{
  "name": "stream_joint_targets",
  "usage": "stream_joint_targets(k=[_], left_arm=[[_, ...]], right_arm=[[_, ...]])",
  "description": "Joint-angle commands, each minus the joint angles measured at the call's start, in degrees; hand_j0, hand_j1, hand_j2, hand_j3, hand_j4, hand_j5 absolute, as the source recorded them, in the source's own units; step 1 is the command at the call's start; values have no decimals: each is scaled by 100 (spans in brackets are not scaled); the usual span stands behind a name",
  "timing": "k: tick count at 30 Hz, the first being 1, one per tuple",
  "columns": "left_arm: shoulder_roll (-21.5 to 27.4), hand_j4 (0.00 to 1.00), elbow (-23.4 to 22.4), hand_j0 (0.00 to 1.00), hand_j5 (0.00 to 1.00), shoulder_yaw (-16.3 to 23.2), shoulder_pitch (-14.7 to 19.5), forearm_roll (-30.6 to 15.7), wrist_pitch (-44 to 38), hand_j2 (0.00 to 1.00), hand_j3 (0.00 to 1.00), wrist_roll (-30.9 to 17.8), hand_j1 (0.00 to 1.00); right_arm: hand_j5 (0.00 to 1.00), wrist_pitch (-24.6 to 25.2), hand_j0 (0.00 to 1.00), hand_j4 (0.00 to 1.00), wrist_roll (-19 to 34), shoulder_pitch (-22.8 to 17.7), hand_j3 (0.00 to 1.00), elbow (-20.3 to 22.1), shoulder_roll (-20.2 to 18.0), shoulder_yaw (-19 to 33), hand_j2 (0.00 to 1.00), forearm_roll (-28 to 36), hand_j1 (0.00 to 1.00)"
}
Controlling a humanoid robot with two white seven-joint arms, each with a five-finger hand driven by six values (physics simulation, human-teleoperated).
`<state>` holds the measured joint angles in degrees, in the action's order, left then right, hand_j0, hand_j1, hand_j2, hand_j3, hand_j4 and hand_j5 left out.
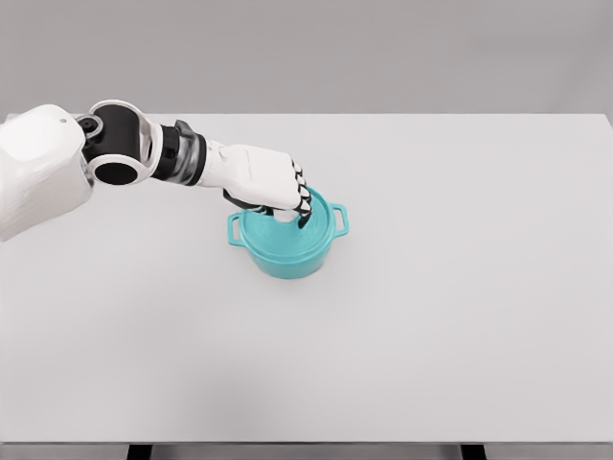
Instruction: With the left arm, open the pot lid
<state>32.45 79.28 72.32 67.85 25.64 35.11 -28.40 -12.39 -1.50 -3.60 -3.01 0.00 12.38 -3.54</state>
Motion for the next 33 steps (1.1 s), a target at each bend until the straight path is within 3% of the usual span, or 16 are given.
stream_joint_targets(k=[1, 18, 33], left_arm=[[-2, 59, 0, 59, 59, -7, 0, -24, -11, 59, 59, 2, 59], [165, 57, 0, 57, 57, -60, 62, -103, -11, 57, 57, 10, 57], [798, 57, -9, 57, 57, -78, 70, -103, -11, 57, 57, 10, 57]], right_arm=[[100, 0, 100, 100, 0, 0, 100, 3, 0, 1, 100, 2, 100], [100, 0, 100, 100, 0, 0, 100, 3, 0, 1, 100, 2, 100], [100, 0, 100, 100, 0, 0, 100, 3, 0, 1, 100, 2, 100]])
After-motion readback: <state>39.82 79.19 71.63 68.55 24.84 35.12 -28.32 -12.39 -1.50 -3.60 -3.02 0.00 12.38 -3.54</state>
